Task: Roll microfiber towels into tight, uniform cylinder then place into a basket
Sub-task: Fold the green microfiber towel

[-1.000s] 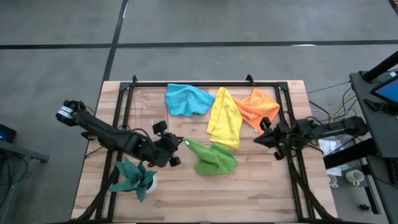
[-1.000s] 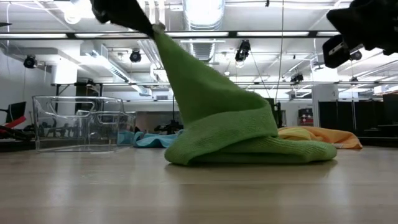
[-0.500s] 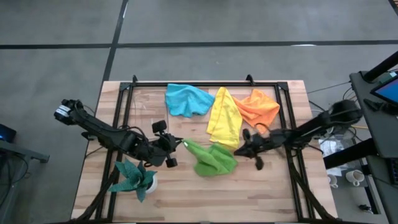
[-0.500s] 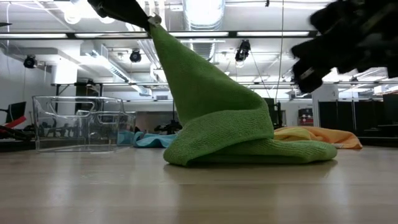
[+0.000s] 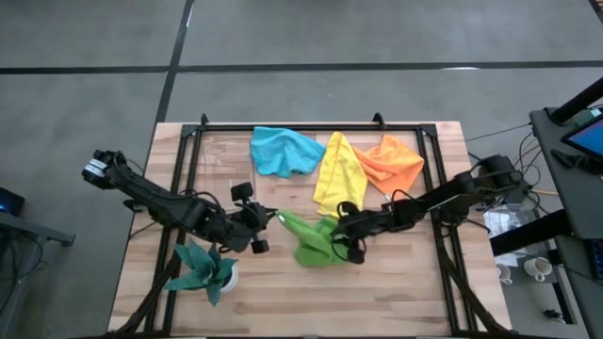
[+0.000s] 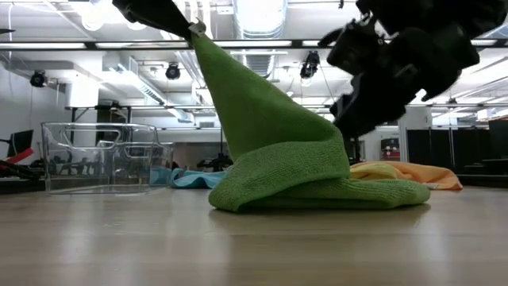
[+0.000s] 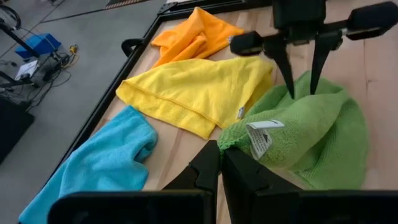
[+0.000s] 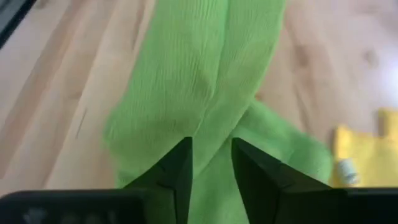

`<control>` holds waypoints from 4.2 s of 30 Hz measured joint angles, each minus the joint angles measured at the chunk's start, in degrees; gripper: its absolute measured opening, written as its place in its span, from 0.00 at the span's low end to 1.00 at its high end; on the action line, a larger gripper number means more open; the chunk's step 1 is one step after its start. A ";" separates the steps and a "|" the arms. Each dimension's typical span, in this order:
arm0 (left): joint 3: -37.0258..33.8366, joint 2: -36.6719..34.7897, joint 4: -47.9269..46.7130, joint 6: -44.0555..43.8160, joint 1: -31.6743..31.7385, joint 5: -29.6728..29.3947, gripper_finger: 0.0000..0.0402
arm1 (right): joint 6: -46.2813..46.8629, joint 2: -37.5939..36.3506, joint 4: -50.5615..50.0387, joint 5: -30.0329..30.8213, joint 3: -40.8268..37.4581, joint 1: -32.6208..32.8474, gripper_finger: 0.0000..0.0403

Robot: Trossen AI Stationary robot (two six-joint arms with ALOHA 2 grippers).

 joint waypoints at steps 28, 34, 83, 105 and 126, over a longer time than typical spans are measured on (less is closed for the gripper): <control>0.23 0.33 0.34 1.60 0.02 0.07 0.00 | -11.34 14.81 3.13 -1.81 17.61 11.07 0.02; 0.01 0.46 0.46 1.37 0.02 0.06 0.00 | -14.40 18.11 -11.58 -0.29 27.69 11.27 0.02; -1.23 0.46 8.38 1.39 0.04 -4.50 0.00 | -18.00 31.94 2.95 11.09 31.72 10.64 0.48; 0.77 7.23 9.75 -0.19 -0.09 -4.22 0.00 | -6.36 32.01 13.49 0.01 31.59 6.16 0.48; 0.90 7.13 14.99 3.11 0.02 -10.54 0.00 | 7.16 39.06 16.79 -3.25 34.63 6.12 0.34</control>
